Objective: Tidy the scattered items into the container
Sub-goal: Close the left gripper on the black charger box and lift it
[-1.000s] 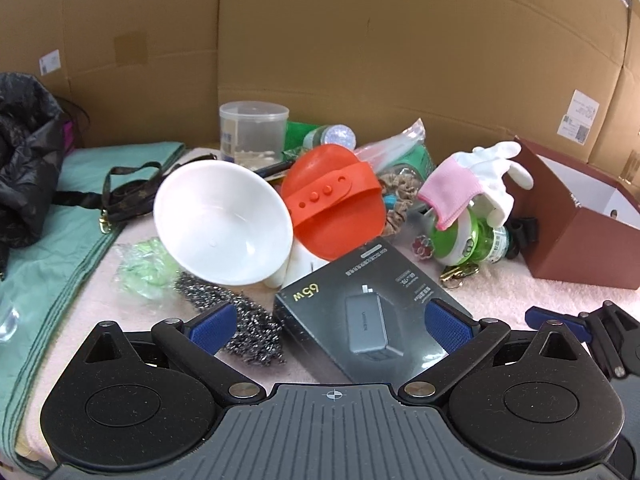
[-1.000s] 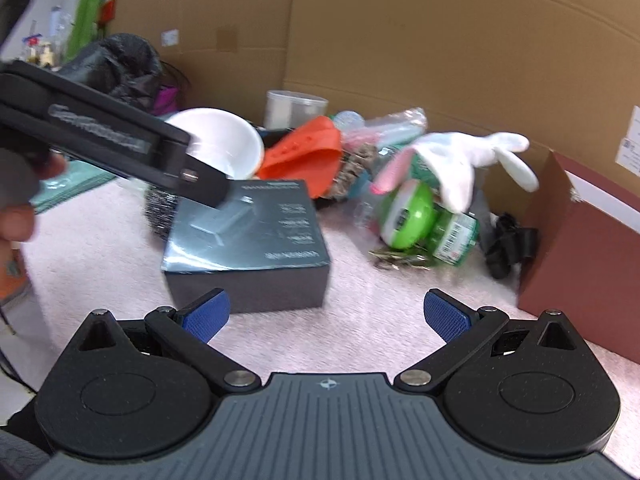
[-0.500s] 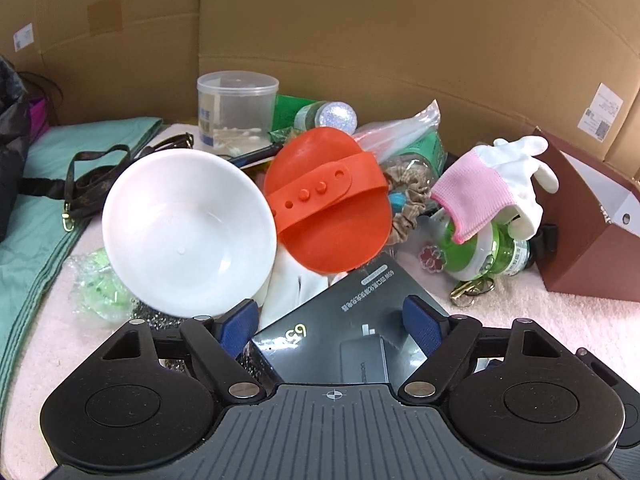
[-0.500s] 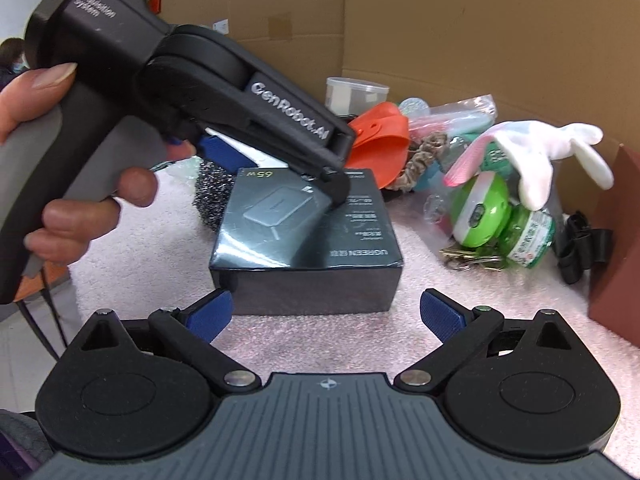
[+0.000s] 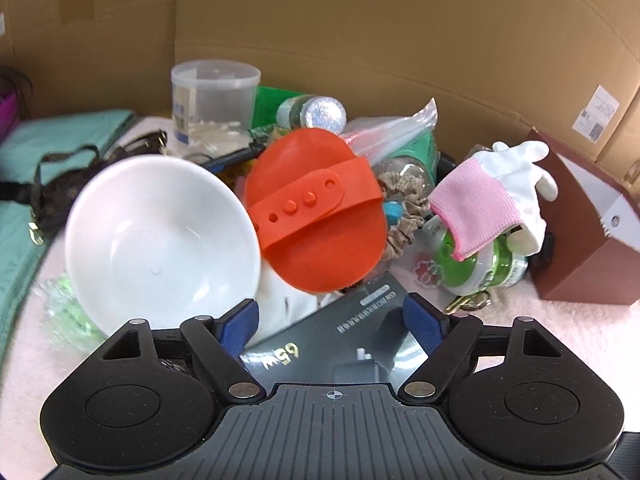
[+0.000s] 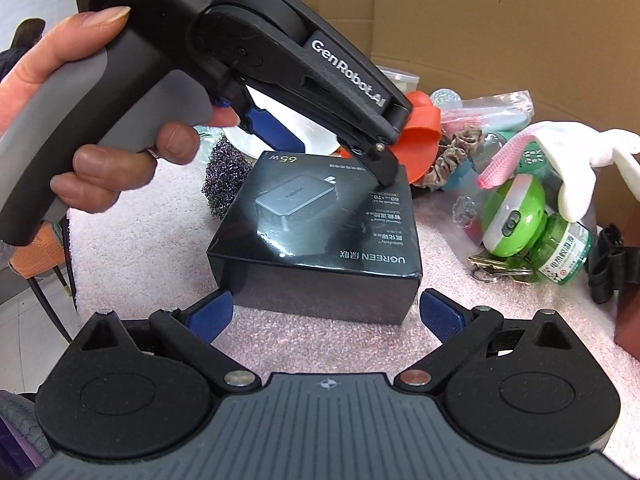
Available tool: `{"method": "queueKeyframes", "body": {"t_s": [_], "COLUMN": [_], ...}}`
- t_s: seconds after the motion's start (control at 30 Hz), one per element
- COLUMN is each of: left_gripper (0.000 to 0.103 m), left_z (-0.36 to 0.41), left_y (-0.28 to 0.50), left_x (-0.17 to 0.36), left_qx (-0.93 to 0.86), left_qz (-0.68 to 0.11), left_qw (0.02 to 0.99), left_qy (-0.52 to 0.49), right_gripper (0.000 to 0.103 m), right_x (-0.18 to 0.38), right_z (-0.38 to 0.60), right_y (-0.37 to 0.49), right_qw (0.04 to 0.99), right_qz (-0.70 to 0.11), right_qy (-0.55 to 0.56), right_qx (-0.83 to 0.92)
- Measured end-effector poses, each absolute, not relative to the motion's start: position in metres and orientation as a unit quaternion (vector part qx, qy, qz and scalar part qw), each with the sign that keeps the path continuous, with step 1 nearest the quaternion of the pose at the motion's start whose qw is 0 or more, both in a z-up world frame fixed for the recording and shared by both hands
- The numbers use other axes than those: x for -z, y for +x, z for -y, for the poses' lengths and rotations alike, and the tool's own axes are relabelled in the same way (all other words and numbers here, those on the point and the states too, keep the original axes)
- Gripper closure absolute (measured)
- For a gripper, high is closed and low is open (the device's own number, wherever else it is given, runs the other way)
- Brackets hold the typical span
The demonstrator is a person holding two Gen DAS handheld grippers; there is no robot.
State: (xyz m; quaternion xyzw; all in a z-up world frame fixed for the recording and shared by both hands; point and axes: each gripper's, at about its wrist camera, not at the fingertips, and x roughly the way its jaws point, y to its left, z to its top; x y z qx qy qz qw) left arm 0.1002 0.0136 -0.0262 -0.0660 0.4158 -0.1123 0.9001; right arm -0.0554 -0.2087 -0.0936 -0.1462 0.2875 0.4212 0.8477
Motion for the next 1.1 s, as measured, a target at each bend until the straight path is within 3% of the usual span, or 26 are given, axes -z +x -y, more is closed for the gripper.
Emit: {"method": "queueKeyframes", "body": {"t_s": [0.37, 0.97, 1.07, 1.1], "left_gripper": [0.029, 0.018, 0.042, 0.043], "left_z": [-0.013, -0.008, 0.005, 0.014], "left_y": [0.09, 0.084, 0.075, 0.071], "left_x": [0.021, 0.013, 0.005, 0.004], "left_qx": [0.099, 0.134, 0.208, 0.188], "left_qz": [-0.397, -0.377, -0.392, -0.389], "left_qw": [0.911, 0.914, 0.893, 0.901], "left_qy": [-0.058, -0.063, -0.074, -0.043], "right_gripper": [0.003, 0.0, 0.001, 0.001], "right_x": [0.094, 0.087, 0.087, 0.082], "right_z": [0.202, 0.198, 0.201, 0.207], "right_y": [-0.054, -0.064, -0.071, -0.073], "right_qw": [0.838, 0.841, 0.848, 0.855], "right_qz": [-0.299, -0.296, -0.286, -0.269], "right_qy": [-0.151, -0.162, -0.156, -0.133], "right_qx": [-0.431, -0.423, -0.419, -0.422]}}
